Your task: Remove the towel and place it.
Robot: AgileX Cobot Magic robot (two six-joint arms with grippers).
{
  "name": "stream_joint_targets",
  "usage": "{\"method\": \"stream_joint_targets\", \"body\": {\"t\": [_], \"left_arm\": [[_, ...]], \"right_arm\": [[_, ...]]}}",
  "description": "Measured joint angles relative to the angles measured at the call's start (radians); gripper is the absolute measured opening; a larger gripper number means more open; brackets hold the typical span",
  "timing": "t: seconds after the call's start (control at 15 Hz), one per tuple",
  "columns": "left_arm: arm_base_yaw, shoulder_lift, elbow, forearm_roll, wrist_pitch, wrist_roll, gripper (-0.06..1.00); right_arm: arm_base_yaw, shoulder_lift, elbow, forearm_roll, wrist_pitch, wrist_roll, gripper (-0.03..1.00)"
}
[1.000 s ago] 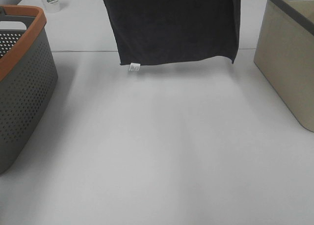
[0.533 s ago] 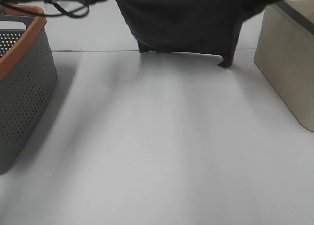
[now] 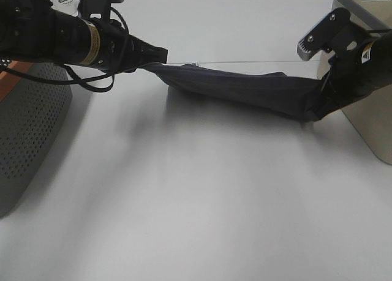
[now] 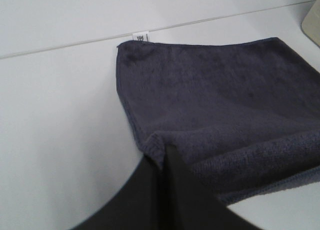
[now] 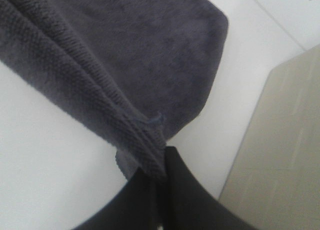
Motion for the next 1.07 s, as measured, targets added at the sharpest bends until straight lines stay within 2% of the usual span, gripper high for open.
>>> {"method": "stream_joint_targets", "body": {"t": [0.2,0.27,0.53,0.8,1.07], "left_arm": [[0.001,-0.059,0.165,0.002,0.019,0.0,0.0],[0.002,-0.066,0.18,0.002,0.02,0.0,0.0],[0.001,-0.103,0.265,0.002,-0.012,0.0,0.0],[-0.005,-0.168,0.371,-0.006,-0.011,-0.001,0.0],[-0.005,-0.172,0.409,-0.02,-0.054,-0.001,0.0]], "right_arm": [[0.092,0.0,0.104,0.0,-0.002,-0.087,0.02],[0.102,0.0,0.113,0.0,-0.001,-0.096,0.02],[0.11,0.0,0.132,-0.003,0.045,-0.105,0.02],[0.121,-0.001,0.132,0.001,0.049,-0.119,0.02],[0.121,-0.002,0.138,0.071,0.081,-0.199,0.02]]}}
